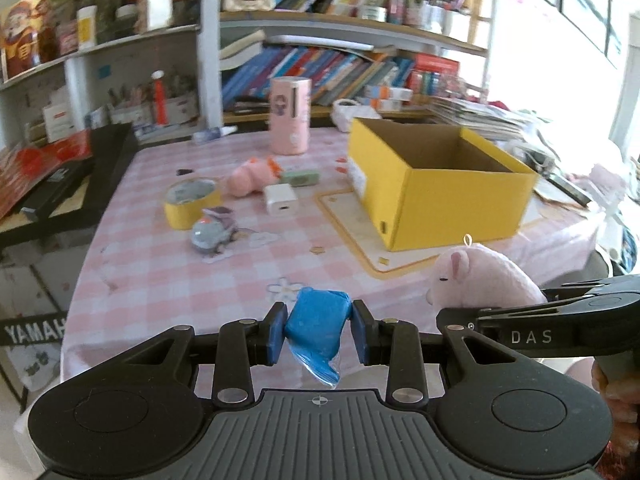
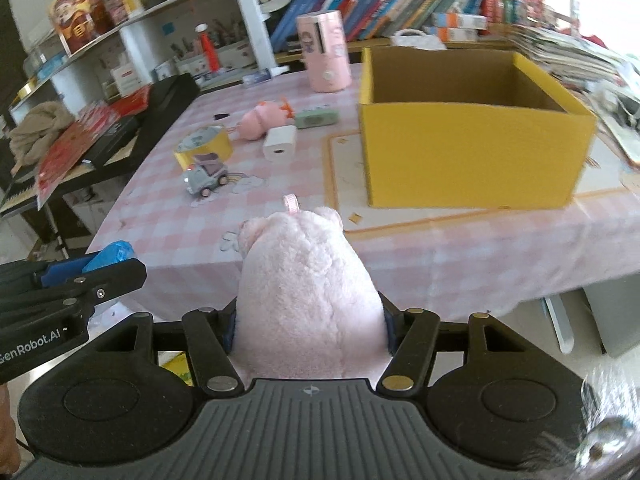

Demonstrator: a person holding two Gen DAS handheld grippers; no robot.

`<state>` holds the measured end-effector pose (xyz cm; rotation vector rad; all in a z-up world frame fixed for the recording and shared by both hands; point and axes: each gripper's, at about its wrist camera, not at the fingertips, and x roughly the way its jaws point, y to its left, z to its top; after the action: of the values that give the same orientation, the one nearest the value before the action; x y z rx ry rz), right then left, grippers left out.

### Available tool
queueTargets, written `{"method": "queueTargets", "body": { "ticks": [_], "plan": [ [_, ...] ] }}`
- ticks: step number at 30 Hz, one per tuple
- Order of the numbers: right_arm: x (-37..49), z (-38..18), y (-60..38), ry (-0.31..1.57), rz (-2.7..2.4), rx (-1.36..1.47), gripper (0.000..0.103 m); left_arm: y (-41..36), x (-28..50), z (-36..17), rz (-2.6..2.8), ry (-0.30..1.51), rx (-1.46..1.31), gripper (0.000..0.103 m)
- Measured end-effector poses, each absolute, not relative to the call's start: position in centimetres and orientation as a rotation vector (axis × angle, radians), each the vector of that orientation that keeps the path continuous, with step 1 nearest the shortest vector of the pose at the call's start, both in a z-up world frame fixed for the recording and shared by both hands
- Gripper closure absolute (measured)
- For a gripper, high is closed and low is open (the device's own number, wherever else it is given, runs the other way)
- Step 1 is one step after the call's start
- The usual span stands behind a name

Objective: Organize objects
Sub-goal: 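Carry the pig and blue toy together toward the yellow box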

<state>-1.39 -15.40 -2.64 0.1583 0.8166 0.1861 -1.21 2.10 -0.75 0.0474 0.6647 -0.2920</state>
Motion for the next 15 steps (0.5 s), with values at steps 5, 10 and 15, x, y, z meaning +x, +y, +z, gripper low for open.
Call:
{"method": "queueTargets", "body": {
  "ticks": [5, 10, 15],
  "plan": [
    [-3.2, -2.5, -17.2, 0.801, 0.121, 0.195, 0.044, 0.3, -1.8, -0.6, -0.355, 0.654, 0.086, 0.07],
    [-4.2, -2.2, -18.8, 0.79, 0.068, 0.24, 0.044, -1.0, -2.2, -0.1, -0.398, 0.628, 0.123, 0.07],
    [-4.7, -2.1, -19.7, 0.776, 0.039, 0.259, 0.043, -2.0, -1.6, 0.0, -0.426, 0.625, 0.138, 0.07]
  ]
}}
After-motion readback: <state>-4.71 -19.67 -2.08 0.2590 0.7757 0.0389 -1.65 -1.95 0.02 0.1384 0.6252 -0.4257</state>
